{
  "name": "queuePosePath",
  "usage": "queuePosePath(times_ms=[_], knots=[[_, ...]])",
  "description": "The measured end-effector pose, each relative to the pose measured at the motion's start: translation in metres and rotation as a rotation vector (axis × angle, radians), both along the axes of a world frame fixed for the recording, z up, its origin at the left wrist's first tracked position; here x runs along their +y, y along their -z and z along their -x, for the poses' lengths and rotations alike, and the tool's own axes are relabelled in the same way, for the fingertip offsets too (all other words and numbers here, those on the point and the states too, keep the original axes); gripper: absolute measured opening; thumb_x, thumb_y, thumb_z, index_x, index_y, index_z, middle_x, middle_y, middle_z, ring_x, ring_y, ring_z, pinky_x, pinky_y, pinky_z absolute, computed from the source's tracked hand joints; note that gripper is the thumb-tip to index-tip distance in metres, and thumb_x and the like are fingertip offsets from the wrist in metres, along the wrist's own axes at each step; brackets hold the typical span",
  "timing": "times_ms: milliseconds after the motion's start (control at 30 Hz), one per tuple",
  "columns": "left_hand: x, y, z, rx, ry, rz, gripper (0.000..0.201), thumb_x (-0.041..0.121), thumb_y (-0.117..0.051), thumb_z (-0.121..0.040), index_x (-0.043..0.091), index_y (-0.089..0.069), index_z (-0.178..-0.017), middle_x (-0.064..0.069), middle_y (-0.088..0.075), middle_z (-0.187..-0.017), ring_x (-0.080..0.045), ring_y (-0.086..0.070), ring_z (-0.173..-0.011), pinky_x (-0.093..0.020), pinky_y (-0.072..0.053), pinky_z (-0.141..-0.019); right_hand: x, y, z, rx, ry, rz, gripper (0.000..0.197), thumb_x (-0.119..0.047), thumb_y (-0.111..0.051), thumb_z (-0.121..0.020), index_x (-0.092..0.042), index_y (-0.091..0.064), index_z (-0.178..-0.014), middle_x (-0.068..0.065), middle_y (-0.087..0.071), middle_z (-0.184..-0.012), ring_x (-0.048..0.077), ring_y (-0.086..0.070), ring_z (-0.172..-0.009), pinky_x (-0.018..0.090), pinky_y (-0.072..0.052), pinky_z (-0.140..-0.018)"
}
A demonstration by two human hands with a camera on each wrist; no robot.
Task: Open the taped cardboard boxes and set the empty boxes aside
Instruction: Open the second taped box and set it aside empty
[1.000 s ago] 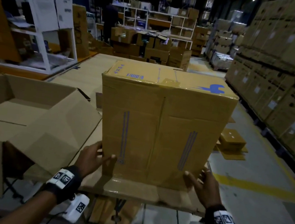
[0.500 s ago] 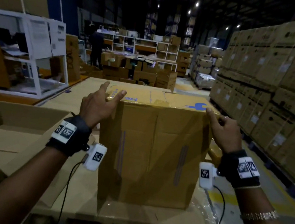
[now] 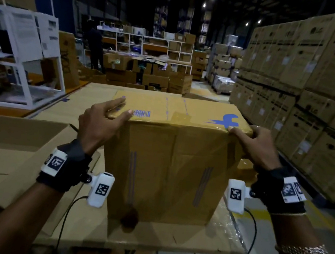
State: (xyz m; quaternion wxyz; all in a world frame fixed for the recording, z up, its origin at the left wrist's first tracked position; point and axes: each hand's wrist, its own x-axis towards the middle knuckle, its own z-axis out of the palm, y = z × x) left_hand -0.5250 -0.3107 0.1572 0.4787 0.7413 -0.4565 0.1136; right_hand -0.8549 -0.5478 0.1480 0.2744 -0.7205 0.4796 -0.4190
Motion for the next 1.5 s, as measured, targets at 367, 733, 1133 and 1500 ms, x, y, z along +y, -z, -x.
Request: queuePosePath(times_ms=[367,733,1133,1500], knots=[[0.054,0.108,-0.01,0.041,0.161,0.106,0.06,0.04,-0.08,-0.081,0.033,-0.062,-0.138,0.003,-0.062,-0.14,-0.01,-0.067,-0.116,-0.038,-0.059,-0.095,0.08,0.078,0.004,0.007,-0.111,0.062,0.063,-0.034,-0.091,-0.071,-0.013,-0.061,-0.122,-0.004,-0.065,-0.108,0.016,-0.063,-0.094,0.036,-0.055,-0.079],[0.111,0.25,-0.006,0.127,0.337,-0.026,0.053,0.0,-0.078,-0.084,0.035,-0.072,-0.123,-0.005,-0.065,-0.135,-0.008,-0.065,-0.12,-0.034,-0.059,-0.095,0.092,0.225,0.012,0.168,-0.124,-0.166,0.076,-0.028,-0.098,-0.057,-0.025,-0.049,-0.114,-0.006,-0.068,-0.101,0.018,-0.069,-0.087,0.042,-0.058,-0.067],[0.122,0.259,0.007,0.066,0.073,-0.133,0.029,-0.006,-0.078,-0.073,0.021,-0.081,-0.082,0.005,-0.067,-0.13,-0.014,-0.069,-0.107,-0.023,-0.054,-0.087,0.119,0.249,0.01,0.258,0.046,-0.186,0.068,-0.029,-0.084,-0.08,-0.013,-0.047,-0.134,0.018,-0.064,-0.129,0.037,-0.062,-0.116,0.047,-0.051,-0.095],[0.073,0.189,0.01,-0.145,0.407,-0.114,0.029,-0.004,-0.074,-0.079,0.02,-0.077,-0.096,0.006,-0.069,-0.125,-0.011,-0.067,-0.108,-0.034,-0.059,-0.087,0.201,0.187,-0.078,0.488,-0.415,0.209,0.025,-0.01,-0.058,-0.095,-0.02,-0.066,-0.117,0.001,-0.071,-0.108,0.022,-0.065,-0.101,0.035,-0.054,-0.083]])
